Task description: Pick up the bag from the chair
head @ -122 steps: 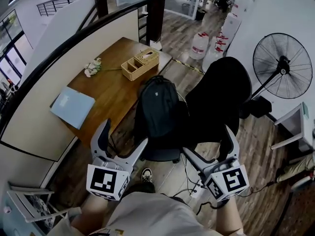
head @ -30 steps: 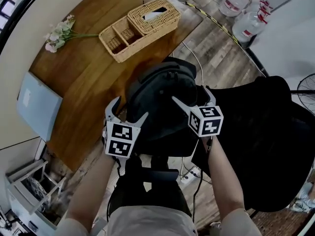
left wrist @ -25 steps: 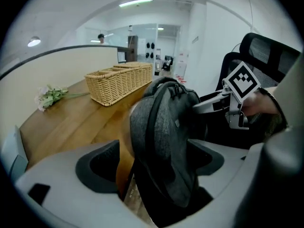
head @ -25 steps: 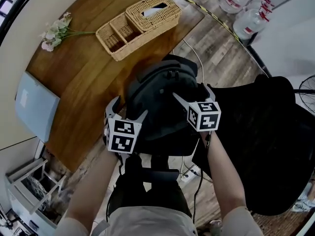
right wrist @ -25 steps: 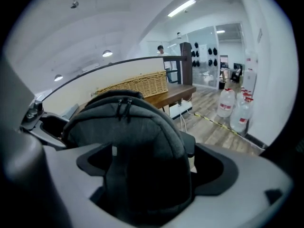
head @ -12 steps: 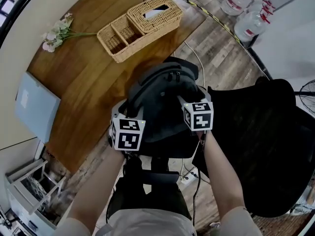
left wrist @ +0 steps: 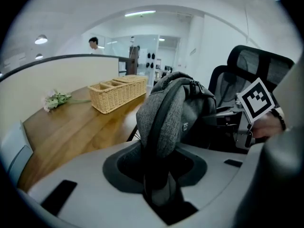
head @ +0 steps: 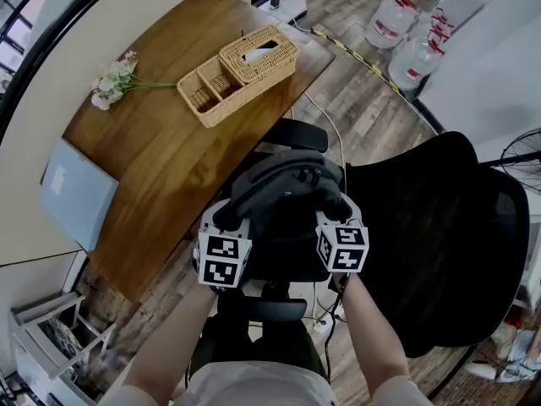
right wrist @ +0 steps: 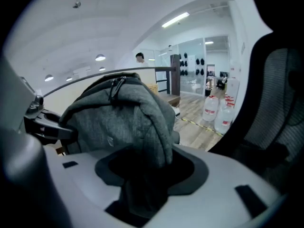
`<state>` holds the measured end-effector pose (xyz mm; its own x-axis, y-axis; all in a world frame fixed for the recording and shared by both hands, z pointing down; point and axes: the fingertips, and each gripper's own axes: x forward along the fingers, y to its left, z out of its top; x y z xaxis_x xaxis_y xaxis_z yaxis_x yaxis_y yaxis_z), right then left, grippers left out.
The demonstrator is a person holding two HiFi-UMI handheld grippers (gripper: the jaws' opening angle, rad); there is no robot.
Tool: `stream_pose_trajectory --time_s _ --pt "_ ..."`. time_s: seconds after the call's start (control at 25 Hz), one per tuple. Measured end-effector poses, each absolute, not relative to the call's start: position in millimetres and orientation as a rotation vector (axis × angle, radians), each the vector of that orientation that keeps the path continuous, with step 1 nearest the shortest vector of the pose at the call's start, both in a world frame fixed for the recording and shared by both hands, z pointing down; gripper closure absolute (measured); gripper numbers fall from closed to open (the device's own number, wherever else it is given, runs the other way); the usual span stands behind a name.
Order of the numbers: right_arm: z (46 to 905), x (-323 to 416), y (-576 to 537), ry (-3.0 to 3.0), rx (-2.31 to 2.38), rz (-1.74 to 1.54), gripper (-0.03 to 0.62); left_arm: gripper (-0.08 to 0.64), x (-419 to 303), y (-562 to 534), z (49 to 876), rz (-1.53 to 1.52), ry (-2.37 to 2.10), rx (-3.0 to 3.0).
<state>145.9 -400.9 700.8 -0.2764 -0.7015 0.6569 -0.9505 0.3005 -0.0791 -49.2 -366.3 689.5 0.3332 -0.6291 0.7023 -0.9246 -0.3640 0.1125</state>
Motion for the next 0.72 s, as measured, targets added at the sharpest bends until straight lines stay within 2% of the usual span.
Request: stream_pose_trajectory --time_s 0.28,0.72 --pt "595 157 -367 -2.061 1.589 0.620 0.394 0.430 -40 -360 592 0.624 -1.347 2.261" --pt "397 159 -349 -2.214 1.743 0.355 0.394 0.430 -40 -360 400 0.448 -1.380 2.548"
